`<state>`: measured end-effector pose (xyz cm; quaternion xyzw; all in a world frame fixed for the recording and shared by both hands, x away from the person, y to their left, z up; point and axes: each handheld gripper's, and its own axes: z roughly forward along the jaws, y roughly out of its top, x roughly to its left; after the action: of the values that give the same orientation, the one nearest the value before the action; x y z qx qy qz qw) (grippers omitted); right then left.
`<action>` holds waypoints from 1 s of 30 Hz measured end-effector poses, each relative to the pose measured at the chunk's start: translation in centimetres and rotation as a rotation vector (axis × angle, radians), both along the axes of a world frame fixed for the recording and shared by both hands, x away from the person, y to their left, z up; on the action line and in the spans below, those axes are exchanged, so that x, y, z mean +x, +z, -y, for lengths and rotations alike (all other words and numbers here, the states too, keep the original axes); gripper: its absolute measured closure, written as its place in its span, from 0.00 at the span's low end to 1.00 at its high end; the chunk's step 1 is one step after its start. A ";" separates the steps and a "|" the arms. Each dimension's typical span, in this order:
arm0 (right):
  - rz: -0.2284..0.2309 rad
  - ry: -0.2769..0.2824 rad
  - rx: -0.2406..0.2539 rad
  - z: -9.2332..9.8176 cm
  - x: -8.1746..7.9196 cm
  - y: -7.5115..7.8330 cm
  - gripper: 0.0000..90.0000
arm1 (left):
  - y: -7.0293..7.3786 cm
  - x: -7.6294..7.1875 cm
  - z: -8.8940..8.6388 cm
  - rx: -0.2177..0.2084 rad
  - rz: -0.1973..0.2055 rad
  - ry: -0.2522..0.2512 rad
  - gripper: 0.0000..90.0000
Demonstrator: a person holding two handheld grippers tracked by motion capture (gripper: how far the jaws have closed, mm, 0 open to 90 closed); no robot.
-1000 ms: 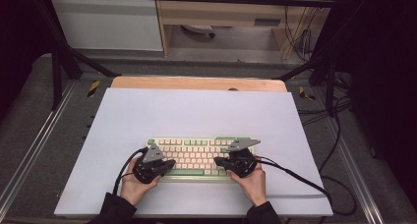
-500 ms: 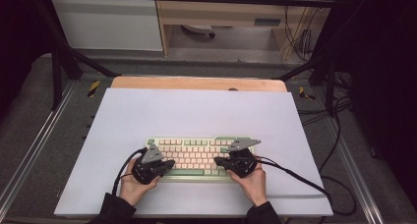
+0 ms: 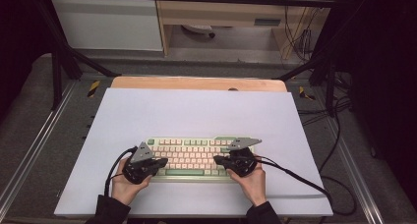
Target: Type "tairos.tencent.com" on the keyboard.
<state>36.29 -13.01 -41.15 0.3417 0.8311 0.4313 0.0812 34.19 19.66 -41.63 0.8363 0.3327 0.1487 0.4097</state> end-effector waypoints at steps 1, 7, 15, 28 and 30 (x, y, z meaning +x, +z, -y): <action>0.002 0.001 -0.002 -0.1 0.0 0.1 1.00 | 0.0 0.0 -0.2 0.000 0.000 0.003 1.00; 0.010 0.001 -0.001 -0.8 0.2 0.2 1.00 | 0.0 -0.2 -1.4 -0.003 -0.003 0.017 1.00; 0.009 -0.010 0.005 -1.7 0.8 0.2 1.00 | -0.2 -0.3 -2.7 -0.008 -0.003 0.032 1.00; 0.006 -0.013 -0.022 -4.1 2.2 -0.2 1.00 | -0.4 -0.5 -4.0 -0.014 -0.004 0.046 1.00; 0.003 -0.020 -0.025 -4.3 2.4 -0.4 1.00 | -0.4 -0.5 -4.1 -0.016 -0.004 0.046 1.00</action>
<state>38.66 -8.74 -41.60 0.3484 0.8328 0.4204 0.0910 33.69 23.72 -42.04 0.8254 0.3539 0.1539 0.4120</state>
